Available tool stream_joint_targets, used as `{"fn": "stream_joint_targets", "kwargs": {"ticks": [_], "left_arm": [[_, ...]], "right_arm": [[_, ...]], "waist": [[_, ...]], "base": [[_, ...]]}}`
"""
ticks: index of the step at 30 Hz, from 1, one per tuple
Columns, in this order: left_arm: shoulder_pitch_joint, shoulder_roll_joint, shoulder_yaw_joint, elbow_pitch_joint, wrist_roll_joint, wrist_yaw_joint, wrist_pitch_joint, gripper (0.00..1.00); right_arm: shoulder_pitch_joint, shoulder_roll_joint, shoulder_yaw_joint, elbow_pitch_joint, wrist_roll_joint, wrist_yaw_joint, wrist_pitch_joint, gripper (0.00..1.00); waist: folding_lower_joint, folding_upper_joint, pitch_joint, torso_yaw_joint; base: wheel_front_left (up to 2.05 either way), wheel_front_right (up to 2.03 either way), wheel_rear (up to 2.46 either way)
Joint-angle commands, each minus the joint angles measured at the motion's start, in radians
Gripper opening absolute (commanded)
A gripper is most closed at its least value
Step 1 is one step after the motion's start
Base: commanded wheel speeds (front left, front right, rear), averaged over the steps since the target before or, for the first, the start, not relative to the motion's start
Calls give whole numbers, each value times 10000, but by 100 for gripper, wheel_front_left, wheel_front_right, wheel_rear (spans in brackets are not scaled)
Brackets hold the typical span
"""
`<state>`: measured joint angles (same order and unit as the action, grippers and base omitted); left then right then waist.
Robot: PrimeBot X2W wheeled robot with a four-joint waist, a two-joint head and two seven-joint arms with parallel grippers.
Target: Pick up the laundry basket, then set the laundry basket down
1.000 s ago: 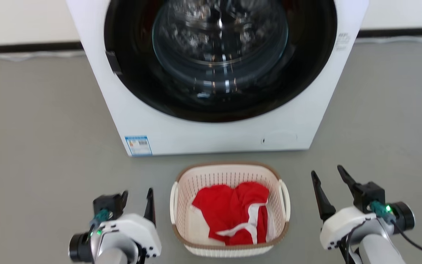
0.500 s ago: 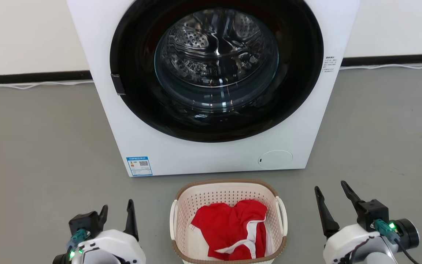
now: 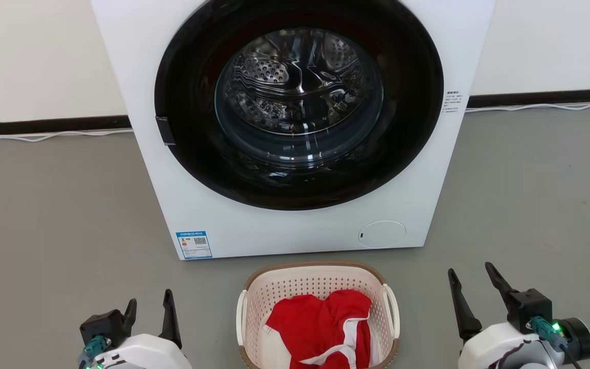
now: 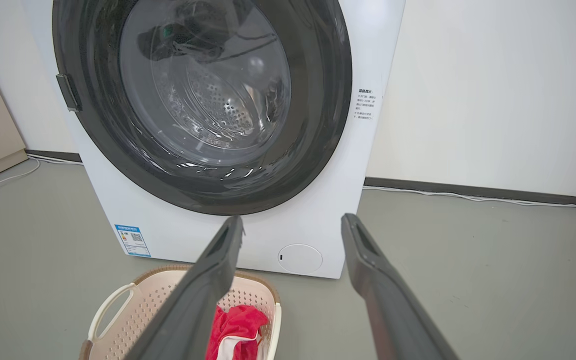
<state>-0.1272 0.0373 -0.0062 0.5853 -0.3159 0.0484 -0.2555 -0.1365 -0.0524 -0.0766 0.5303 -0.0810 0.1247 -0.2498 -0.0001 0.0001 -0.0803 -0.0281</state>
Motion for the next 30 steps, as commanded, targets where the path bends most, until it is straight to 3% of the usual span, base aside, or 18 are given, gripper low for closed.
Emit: {"fn": "stream_joint_targets", "kwargs": {"ticks": [1, 4, 5, 13, 17, 21, 30], "left_arm": [[-129, 130, 263, -276, -2, 11, -63, 100], [-92, 130, 190, -371, 17, 73, -63, 100], [68, -2, -57, -142, -4, 44, 0, 0], [594, -93, 17, 383, -286, -6, 125, 0], [590, -85, 58, 246, -708, -64, 249, 0], [593, -78, 80, 112, -1126, -122, 350, 0], [570, -62, 151, -181, -2057, -253, 595, 0]], "right_arm": [[-68, -8, 193, -269, -74, 60, -120, 100], [-48, -7, 152, -281, -105, 60, -120, 100], [152, 6, -92, -6, 0, 0, 0, 0], [532, 83, -193, 568, 340, -10, 180, 0], [525, 81, -217, 455, 895, -8, 325, 0], [547, 79, -188, 318, 1454, -5, 410, 0], [557, 74, -157, 28, 2680, 0, 620, 0]], "waist": [[1, -1, -6, 2], [1, -1, -27, 5], [1, -1, -30, 5], [2, -1, -19, 11], [23, -1, -11, 20], [3, -1, 32, 28], [1, -1, 102, 48]], "base": [[0, 0, 0], [0, 0, 0], [0, 0, 0], [0, 0, 0], [0, 0, 0], [0, 0, 0], [0, 0, 0]]}}
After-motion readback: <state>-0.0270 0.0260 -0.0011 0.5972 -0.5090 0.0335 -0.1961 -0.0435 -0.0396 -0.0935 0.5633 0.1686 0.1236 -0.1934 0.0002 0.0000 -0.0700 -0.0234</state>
